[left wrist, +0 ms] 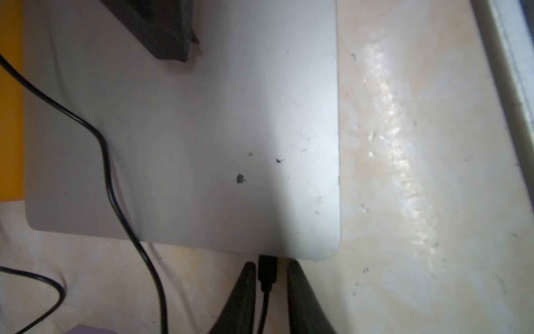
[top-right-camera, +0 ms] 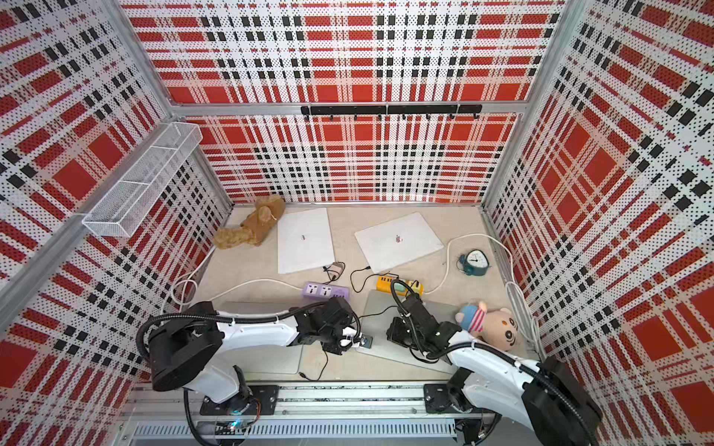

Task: Unplug the laptop charger
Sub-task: Remove the charging cable from the laptop.

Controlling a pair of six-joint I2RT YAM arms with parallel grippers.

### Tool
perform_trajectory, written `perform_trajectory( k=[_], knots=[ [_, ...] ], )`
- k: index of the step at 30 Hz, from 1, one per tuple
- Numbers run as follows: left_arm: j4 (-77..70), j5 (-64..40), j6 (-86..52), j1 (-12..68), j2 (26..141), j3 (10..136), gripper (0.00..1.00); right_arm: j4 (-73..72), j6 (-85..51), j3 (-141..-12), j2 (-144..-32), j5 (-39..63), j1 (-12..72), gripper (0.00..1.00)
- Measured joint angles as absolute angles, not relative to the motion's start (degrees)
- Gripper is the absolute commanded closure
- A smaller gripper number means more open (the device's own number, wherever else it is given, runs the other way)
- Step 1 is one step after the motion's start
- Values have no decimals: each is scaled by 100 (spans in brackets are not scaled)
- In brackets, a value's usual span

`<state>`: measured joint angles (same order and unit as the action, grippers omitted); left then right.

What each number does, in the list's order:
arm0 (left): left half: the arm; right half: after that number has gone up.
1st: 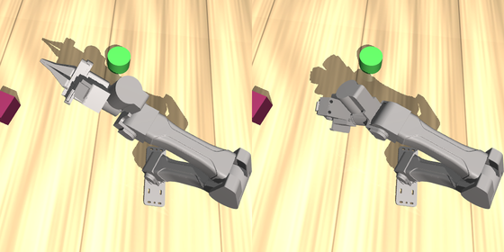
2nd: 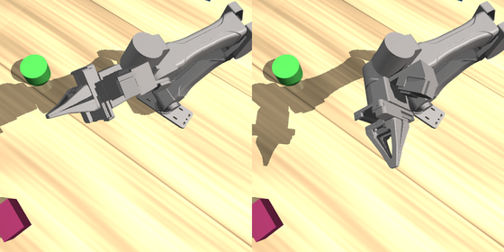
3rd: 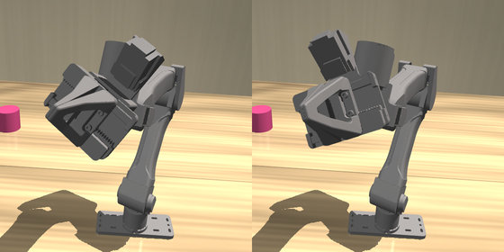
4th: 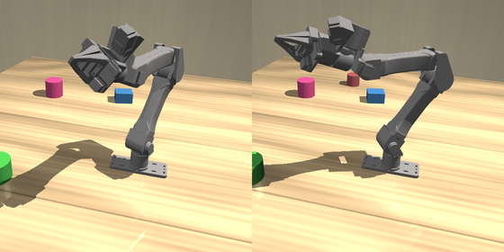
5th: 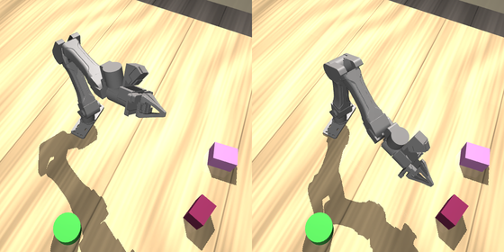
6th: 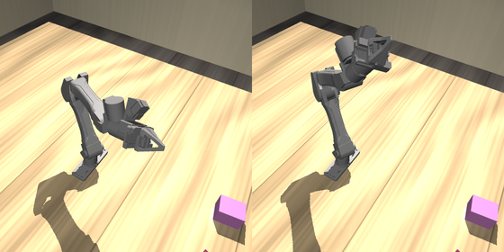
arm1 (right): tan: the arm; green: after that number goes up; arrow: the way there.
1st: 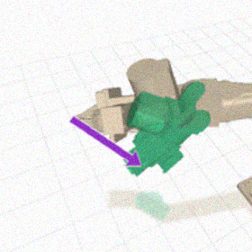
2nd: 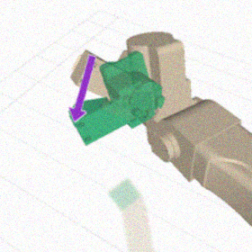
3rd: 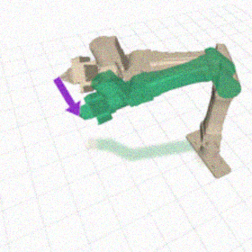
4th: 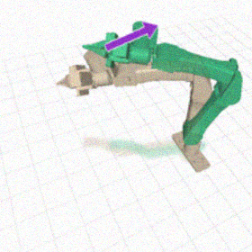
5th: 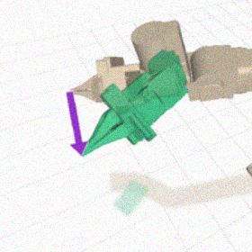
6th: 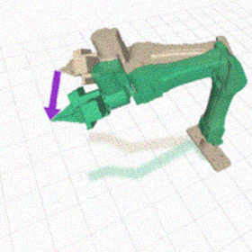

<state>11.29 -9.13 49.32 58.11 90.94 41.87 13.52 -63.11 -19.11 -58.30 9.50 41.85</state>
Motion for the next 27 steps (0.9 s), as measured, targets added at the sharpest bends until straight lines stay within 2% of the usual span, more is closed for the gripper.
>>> perform_trajectory(
  k=[9,27],
  knots=[
    [1199,-996,4928,5782,9174,4252,83,1358,-6464,-1527,-5277,1098,4189,91],
    [1339,-993,4899,5767,9227,4355,93,1229,-6626,-1317,-5043,1203,4209,91]
  ],
)
